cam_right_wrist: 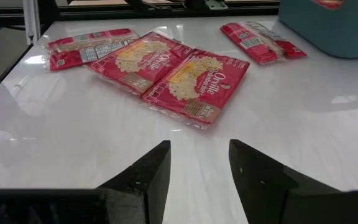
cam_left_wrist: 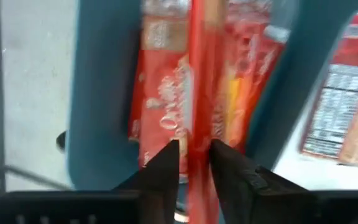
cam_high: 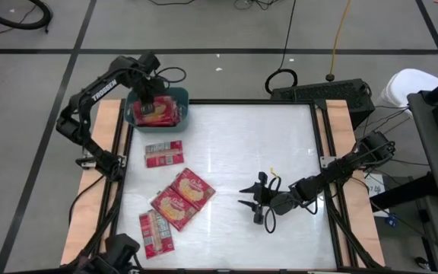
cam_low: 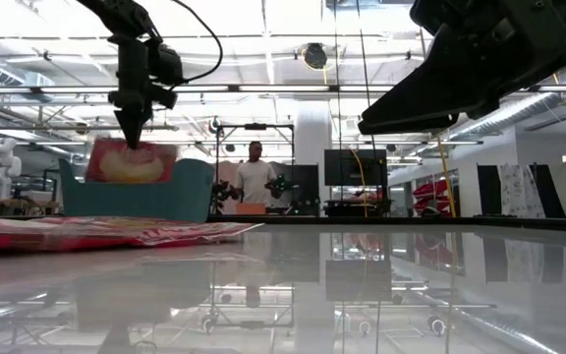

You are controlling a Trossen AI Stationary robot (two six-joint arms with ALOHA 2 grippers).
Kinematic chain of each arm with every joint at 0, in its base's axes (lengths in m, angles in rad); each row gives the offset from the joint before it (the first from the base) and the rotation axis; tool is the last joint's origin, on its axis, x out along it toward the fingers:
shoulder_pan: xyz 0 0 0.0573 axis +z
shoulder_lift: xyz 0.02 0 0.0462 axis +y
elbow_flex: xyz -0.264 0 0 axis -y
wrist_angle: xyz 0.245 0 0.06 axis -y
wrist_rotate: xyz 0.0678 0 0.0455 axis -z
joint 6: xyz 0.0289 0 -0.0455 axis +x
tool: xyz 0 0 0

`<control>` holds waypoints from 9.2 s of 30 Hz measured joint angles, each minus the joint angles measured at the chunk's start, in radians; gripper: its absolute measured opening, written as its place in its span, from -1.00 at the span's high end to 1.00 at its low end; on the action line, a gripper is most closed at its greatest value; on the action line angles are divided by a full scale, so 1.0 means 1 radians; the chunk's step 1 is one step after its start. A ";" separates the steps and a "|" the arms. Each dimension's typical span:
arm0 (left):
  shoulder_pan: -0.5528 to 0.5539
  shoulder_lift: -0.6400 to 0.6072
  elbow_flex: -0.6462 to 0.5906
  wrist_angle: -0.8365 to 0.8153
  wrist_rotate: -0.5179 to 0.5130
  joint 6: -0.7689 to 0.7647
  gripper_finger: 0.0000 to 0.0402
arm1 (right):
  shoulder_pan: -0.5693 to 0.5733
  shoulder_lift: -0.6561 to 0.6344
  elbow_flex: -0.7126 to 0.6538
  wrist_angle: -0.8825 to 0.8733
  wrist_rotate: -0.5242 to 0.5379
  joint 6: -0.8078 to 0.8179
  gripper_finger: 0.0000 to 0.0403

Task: Sort popcorn bags into baskets
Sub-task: Put the red popcorn bag into the blue bin

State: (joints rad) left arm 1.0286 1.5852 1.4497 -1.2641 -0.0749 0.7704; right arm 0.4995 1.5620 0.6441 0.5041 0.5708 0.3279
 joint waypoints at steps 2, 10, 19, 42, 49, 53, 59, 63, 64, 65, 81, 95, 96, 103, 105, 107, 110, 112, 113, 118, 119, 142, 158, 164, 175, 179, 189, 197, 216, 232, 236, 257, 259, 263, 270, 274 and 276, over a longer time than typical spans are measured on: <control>-0.004 0.000 -0.007 0.031 -0.041 -0.026 0.43 | 0.000 0.000 0.000 0.000 0.000 0.000 0.23; -0.014 0.000 -0.039 0.108 -0.192 -0.107 0.17 | 0.000 0.000 0.000 0.000 -0.013 0.008 0.23; -0.085 -0.056 -0.040 0.083 -0.030 -0.473 0.26 | 0.000 0.000 0.000 0.000 -0.049 0.054 0.23; -0.923 -0.672 -0.624 0.647 0.044 -0.854 0.65 | -0.154 0.209 0.212 -0.020 -0.172 0.595 0.22; -1.139 -0.679 -0.791 0.922 -0.125 -0.910 0.65 | -0.228 0.328 0.215 0.050 -0.358 0.791 0.00; -1.218 -0.675 -0.848 1.006 -0.227 -0.916 0.65 | -0.262 0.365 0.258 0.036 -0.418 0.803 -0.12; -1.274 -0.677 -0.934 1.147 -0.272 -0.928 0.65 | -0.318 0.402 0.353 -0.111 -0.472 0.782 -0.19; -1.290 -0.677 -0.994 1.249 -0.276 -0.939 0.65 | -0.343 0.417 0.383 -0.131 -0.501 0.744 -0.19; -1.294 -0.677 -1.007 1.271 -0.276 -0.940 0.65 | -0.346 0.417 0.386 -0.129 -0.517 0.735 -0.18; -1.299 -0.677 -1.022 1.296 -0.276 -0.945 0.65 | -0.348 0.417 0.387 -0.131 -0.524 0.729 -0.17; -1.352 -0.677 -1.125 1.453 -0.321 -0.998 0.65 | -0.308 0.417 0.389 -0.128 -0.475 0.718 0.07; -1.352 -0.677 -1.126 1.509 -0.330 -0.923 0.65 | -0.319 0.418 0.389 -0.112 -0.493 0.657 0.37; -1.352 -0.677 -1.126 1.508 -0.330 -0.923 0.65 | -0.312 0.424 0.389 -0.108 -0.492 0.667 0.38; -1.352 -0.677 -1.126 1.507 -0.330 -0.918 0.65 | -0.301 0.483 0.412 -0.081 -0.454 0.694 0.40; -1.352 -0.677 -1.126 1.508 -0.330 -0.913 0.65 | -0.308 0.517 0.443 -0.072 -0.458 0.671 0.41; -1.352 -0.677 -1.125 1.508 -0.330 -0.913 0.65 | -0.310 0.547 0.478 -0.073 -0.460 0.638 0.46; -1.352 -0.677 -1.126 1.504 -0.330 -0.915 0.65 | -0.311 0.569 0.513 -0.081 -0.460 0.579 0.61; -1.352 -0.677 -1.126 1.502 -0.329 -0.923 0.65 | -0.314 0.568 0.515 -0.077 -0.451 0.547 0.78; -1.352 -0.677 -1.126 1.501 -0.329 -0.923 0.65 | -0.315 0.568 0.514 -0.079 -0.439 0.526 0.87; -1.352 -0.676 -1.126 1.500 -0.329 -0.934 0.65 | -0.334 0.559 0.512 -0.081 -0.435 0.459 0.97; -1.352 -0.676 -1.126 1.500 -0.329 -0.937 0.65 | -0.336 0.556 0.511 -0.076 -0.435 0.434 0.98; -1.094 -0.659 -1.125 1.468 -0.052 -0.899 -0.36 | -0.390 0.331 0.510 -0.286 -0.442 -0.263 1.00; -0.882 -0.293 -0.923 1.276 0.349 -0.794 -0.22 | -0.410 0.329 0.510 -0.278 -0.440 -0.459 1.00; -0.854 -0.245 -0.844 1.116 0.419 -0.703 0.07 | -0.410 0.329 0.510 -0.276 -0.435 -0.478 1.00; -0.889 -0.252 -0.752 0.991 0.423 -0.654 0.88 | -0.399 0.259 0.511 -0.330 -0.373 -0.267 0.98; -0.943 -0.286 -0.734 0.980 0.311 -0.694 0.86 | -0.369 0.187 0.500 -0.441 -0.250 -0.115 0.80; -1.082 -0.387 -0.735 1.093 0.099 -0.792 0.91 | -0.293 0.122 0.299 -0.247 -0.230 0.084 0.05; -1.144 -0.375 -0.735 1.286 0.076 -0.774 0.93 | -0.280 0.202 0.230 0.052 -0.233 0.089 -0.27; -1.148 -0.378 -0.735 1.258 0.074 -0.800 0.69 | -0.283 0.231 0.230 0.164 -0.235 -0.065 0.89; -1.174 -0.375 -0.766 1.044 -0.003 -1.017 -0.17 | -0.286 0.197 0.230 0.053 -0.235 -0.072 0.98; -1.191 -0.375 -0.834 1.124 -0.038 -1.022 -0.09 | -0.286 0.189 0.230 0.052 -0.236 -0.080 0.98; -1.167 -0.406 -0.951 1.437 -0.032 -0.854 0.89 | -0.288 0.178 0.230 0.150 -0.219 -0.133 0.91; -1.140 -0.437 -0.859 1.213 -0.036 -0.854 0.87 | -0.290 0.177 0.230 0.143 -0.181 -0.135 0.81; -1.090 -0.465 -0.659 0.800 -0.076 -0.808 0.91 | -0.293 0.153 0.230 0.046 -0.119 -0.130 0.55; -0.931 -0.444 -0.315 0.254 -0.199 -0.694 0.91 | -0.296 0.146 0.231 -0.076 -0.073 -0.102 0.24; -0.791 -0.431 -0.191 0.093 -0.220 -0.608 0.88 | -0.289 0.146 0.230 -0.090 -0.076 -0.101 0.20; -0.717 -0.421 -0.154 0.039 -0.214 -0.559 0.89 | -0.280 0.146 0.226 -0.082 -0.079 -0.101 0.21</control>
State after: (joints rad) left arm 0.3116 1.1640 1.2960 -1.2250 -0.2891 0.2117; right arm 0.2192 1.7081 0.8698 0.4217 0.4923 0.2271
